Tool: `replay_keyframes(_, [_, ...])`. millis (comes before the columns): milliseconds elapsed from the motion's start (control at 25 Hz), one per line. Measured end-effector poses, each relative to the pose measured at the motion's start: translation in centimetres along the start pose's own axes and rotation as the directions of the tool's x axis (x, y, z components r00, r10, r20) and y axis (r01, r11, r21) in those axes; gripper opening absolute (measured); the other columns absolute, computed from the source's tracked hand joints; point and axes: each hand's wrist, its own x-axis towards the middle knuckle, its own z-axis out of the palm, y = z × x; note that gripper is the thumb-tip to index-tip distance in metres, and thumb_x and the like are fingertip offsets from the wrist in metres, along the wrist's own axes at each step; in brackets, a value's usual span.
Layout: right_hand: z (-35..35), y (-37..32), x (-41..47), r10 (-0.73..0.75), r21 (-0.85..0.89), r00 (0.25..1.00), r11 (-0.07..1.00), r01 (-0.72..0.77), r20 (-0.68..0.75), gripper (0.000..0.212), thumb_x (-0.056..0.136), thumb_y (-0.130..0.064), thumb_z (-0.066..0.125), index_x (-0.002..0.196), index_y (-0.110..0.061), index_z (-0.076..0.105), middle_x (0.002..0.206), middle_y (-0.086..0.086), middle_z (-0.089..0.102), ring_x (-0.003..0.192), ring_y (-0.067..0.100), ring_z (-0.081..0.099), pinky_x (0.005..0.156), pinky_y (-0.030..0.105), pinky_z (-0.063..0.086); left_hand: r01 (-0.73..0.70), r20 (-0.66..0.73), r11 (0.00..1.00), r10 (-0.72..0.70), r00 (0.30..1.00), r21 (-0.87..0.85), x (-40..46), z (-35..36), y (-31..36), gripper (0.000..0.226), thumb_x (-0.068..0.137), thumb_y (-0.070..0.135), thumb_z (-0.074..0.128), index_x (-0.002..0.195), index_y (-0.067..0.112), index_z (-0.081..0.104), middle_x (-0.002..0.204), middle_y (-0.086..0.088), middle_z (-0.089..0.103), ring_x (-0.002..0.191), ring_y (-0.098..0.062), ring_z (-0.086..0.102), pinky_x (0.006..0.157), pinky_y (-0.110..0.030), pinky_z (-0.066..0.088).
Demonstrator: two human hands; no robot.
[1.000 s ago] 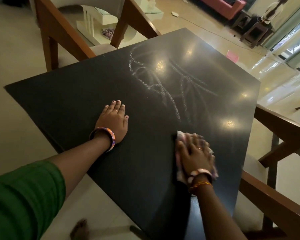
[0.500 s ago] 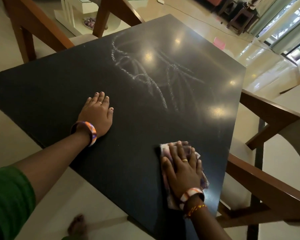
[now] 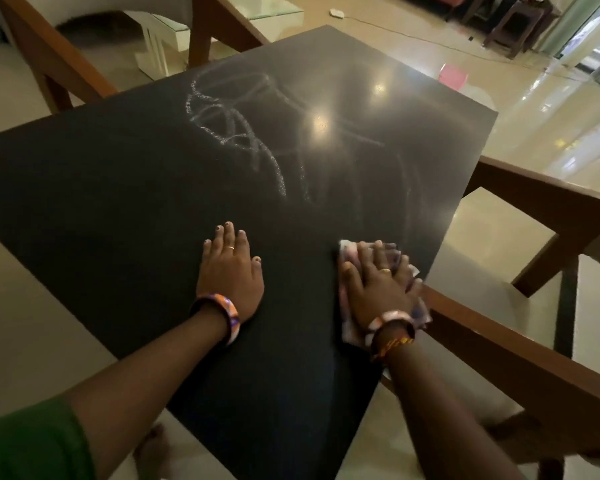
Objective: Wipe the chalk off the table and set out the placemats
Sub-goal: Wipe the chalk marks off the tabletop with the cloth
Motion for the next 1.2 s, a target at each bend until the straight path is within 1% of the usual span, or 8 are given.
replay_keyframes(120, [1.2, 0.4, -6.1, -0.237, -0.048, 0.971, 0.97, 0.237, 0.021, 0.053, 0.097, -0.057, 0.02, 0.146, -0.048, 0.005, 0.155, -0.018, -0.011, 0.143, 0.021, -0.02, 0.113, 0.05, -0.014, 0.167, -0.033, 0.986, -0.166, 0.986, 0.023, 0.2, 1.2, 3.8, 0.061, 0.098, 0.032, 0.031, 0.147, 0.001, 0.012, 0.155, -0.018, 0.005, 0.145, -0.029, 0.001, 0.117, -0.04, 0.004])
replay_keyframes(240, [0.7, 2.2, -4.1, -0.324, -0.058, 0.945, 0.944, 0.325, 0.038, 0.052, 0.097, -0.058, 0.02, 0.147, -0.046, 0.011, 0.158, -0.015, -0.003, 0.145, 0.021, -0.015, 0.114, 0.051, -0.012, 0.219, -0.039, 0.973, -0.217, 0.975, 0.066, 0.8, 1.7, 5.1, 0.062, 0.097, 0.032, 0.029, 0.146, -0.002, 0.013, 0.155, -0.021, 0.007, 0.144, -0.031, 0.003, 0.117, -0.042, 0.006])
replay_keyframes(480, [-2.4, 5.9, 7.4, -0.08, 0.004, 0.995, 0.997, 0.08, 0.059, 0.056, 0.097, -0.06, 0.018, 0.149, -0.045, 0.007, 0.16, -0.009, -0.008, 0.144, 0.031, -0.018, 0.104, 0.07, -0.014, 0.229, -0.056, 0.967, -0.224, 0.973, 0.112, 0.6, 1.7, 5.2, 0.062, 0.098, 0.034, 0.028, 0.146, -0.003, 0.016, 0.154, -0.021, 0.012, 0.144, -0.032, 0.008, 0.117, -0.042, 0.01])
replay_keyframes(640, [-0.7, 6.0, 1.4, -0.228, 0.067, 0.974, 0.972, 0.227, 0.005, 0.054, 0.097, -0.059, 0.021, 0.148, -0.047, 0.008, 0.159, -0.012, -0.006, 0.145, 0.027, -0.016, 0.113, 0.063, 0.001, 0.242, -0.058, 0.957, -0.236, 0.97, 0.159, 0.8, 1.9, 5.2, 0.065, 0.098, 0.04, 0.025, 0.146, -0.003, 0.015, 0.153, -0.022, 0.013, 0.143, -0.033, 0.01, 0.116, -0.043, 0.012])
replay_keyframes(800, [0.3, 4.6, -3.7, -0.314, 0.014, 0.945, 0.949, 0.314, 0.088, 0.054, 0.097, -0.058, 0.023, 0.147, -0.048, 0.004, 0.158, -0.015, -0.011, 0.142, 0.025, -0.023, 0.113, 0.057, -0.006, 0.249, -0.064, 0.954, -0.242, 0.968, 0.169, 0.8, 1.9, 5.3, 0.066, 0.097, 0.042, 0.025, 0.146, -0.003, 0.015, 0.153, -0.022, 0.013, 0.143, -0.032, 0.01, 0.117, -0.043, 0.012])
replay_keyframes(960, [-1.3, 5.8, 4.2, -0.202, 0.015, 0.979, 0.979, 0.201, 0.01, 0.054, 0.099, -0.055, 0.021, 0.15, -0.041, 0.012, 0.16, -0.007, -0.002, 0.145, 0.03, -0.014, 0.111, 0.056, -0.016, 0.25, -0.067, 0.948, -0.242, 0.968, 0.196, 1.0, 2.2, 5.2, 0.067, 0.097, 0.043, 0.024, 0.146, -0.002, 0.015, 0.153, -0.021, 0.013, 0.143, -0.032, 0.01, 0.116, -0.043, 0.012])
replay_keyframes(1080, [-2.5, 6.3, 8.9, -0.041, 0.033, 0.999, 0.999, 0.04, 0.016, 0.056, 0.098, -0.057, 0.019, 0.151, -0.039, 0.01, 0.16, -0.004, -0.003, 0.145, 0.032, -0.013, 0.112, 0.06, -0.01, 0.247, -0.066, 0.947, -0.238, 0.969, 0.208, 1.1, 2.3, 5.0, 0.067, 0.097, 0.044, 0.024, 0.145, -0.002, 0.016, 0.153, -0.022, 0.014, 0.143, -0.033, 0.011, 0.116, -0.043, 0.013])
replay_keyframes(1200, [-1.9, 5.9, 6.2, -0.065, 0.045, 0.998, 0.997, 0.065, 0.004, 0.056, 0.099, -0.056, 0.018, 0.151, -0.039, 0.007, 0.16, -0.004, -0.005, 0.145, 0.032, -0.015, 0.114, 0.059, -0.006, 0.247, -0.064, 0.948, -0.238, 0.969, 0.2, 1.1, 2.2, 5.1, 0.068, 0.097, 0.044, 0.024, 0.145, -0.003, 0.016, 0.153, -0.022, 0.013, 0.143, -0.033, 0.01, 0.116, -0.043, 0.012])
